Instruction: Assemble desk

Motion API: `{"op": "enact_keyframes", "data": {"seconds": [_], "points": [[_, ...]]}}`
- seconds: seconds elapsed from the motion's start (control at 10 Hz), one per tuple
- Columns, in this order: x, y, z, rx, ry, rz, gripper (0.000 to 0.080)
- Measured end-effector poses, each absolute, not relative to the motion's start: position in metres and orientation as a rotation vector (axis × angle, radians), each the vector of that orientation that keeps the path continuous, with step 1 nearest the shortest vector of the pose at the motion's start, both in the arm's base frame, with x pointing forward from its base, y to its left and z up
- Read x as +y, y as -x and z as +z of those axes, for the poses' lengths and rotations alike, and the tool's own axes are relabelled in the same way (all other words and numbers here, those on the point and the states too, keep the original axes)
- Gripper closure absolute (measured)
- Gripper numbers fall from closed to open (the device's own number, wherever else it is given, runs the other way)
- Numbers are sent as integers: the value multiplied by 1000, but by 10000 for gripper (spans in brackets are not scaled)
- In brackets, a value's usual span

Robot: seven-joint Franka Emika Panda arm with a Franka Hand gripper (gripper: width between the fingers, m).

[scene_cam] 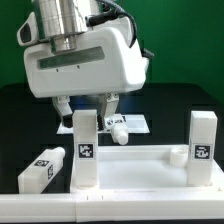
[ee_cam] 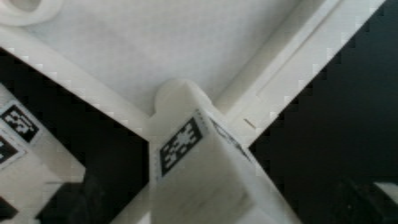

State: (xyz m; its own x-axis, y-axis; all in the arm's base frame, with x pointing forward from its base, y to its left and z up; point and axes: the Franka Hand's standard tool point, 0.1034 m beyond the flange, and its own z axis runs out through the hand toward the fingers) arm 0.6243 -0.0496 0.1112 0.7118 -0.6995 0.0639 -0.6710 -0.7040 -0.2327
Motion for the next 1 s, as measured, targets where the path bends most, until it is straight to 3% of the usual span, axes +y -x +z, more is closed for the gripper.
{"op": "enact_keyframes", "data": {"seconds": [0.2, 0.3, 0.4, 0.6, 0.7, 0.8, 1.0], "points": [[-48, -630, 114, 304, 3020, -266, 151], [-40, -631, 113, 157, 3042, -205, 151], [-40, -633, 113, 217, 3032, -213, 151], [-40, -633, 112, 335, 3017, -205, 396], [-42, -632, 112, 454, 3000, -198, 396], [-46, -632, 111, 600, 2973, -190, 496], [-47, -631, 110, 1058, 2832, -158, 498]]}}
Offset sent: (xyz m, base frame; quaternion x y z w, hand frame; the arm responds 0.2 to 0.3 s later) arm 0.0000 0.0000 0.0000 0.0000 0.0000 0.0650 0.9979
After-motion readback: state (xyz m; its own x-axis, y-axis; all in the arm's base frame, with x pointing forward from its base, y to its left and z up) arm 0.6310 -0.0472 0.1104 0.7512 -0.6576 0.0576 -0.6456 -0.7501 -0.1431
